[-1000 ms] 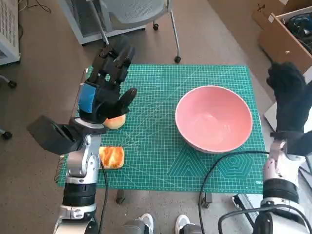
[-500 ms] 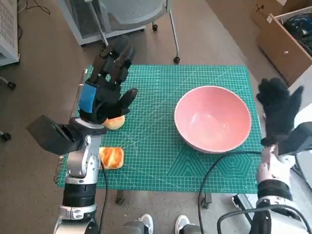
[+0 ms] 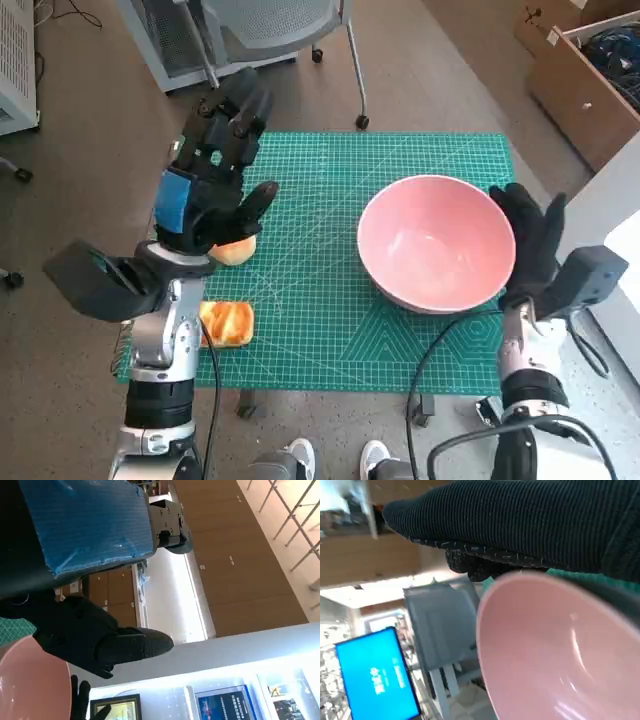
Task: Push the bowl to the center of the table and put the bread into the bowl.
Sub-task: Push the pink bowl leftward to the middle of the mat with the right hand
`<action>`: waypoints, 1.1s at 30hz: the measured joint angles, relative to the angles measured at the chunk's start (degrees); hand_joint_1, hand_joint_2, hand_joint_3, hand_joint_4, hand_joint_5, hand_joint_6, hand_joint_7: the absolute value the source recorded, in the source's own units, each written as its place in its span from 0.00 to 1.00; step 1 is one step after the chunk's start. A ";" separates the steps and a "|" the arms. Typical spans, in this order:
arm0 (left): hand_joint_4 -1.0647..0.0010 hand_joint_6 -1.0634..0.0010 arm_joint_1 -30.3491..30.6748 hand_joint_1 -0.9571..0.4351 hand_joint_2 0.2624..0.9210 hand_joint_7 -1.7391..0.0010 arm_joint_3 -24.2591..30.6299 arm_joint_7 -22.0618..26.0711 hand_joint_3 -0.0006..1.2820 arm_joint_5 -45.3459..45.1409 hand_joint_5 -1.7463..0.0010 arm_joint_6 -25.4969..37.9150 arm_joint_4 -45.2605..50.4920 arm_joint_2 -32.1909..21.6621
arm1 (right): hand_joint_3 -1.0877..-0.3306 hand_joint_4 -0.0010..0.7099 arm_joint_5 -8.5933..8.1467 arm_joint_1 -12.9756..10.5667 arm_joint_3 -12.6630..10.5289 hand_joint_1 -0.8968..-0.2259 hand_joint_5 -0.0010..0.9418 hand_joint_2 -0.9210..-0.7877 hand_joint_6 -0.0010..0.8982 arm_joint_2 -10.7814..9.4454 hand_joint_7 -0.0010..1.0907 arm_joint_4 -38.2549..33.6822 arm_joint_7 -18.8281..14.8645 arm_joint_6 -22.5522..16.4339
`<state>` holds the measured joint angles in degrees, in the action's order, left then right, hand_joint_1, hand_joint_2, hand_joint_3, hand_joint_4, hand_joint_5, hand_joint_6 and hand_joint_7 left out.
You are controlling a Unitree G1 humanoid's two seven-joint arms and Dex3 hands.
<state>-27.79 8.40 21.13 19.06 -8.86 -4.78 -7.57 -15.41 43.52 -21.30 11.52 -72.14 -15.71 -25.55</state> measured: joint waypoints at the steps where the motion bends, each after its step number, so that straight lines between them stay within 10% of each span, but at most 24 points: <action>1: 0.98 1.00 0.13 0.40 0.65 0.67 0.08 -0.10 0.42 -0.03 0.89 0.02 0.13 -0.04 | 0.30 0.23 0.02 0.23 0.05 0.53 0.01 0.00 0.14 -0.25 0.23 -0.03 0.00 0.20; 33: 1.00 1.00 4.54 0.38 0.78 0.64 1.45 -3.04 0.27 -0.36 0.84 0.07 3.59 -0.93 | 0.25 0.27 4.31 5.17 3.62 0.51 0.00 0.00 0.13 -5.98 0.29 0.01 0.04 1.65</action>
<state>-23.25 9.85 18.09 18.70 -8.79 -1.19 -8.50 -11.11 48.69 -17.69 5.54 -72.12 -15.67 -23.90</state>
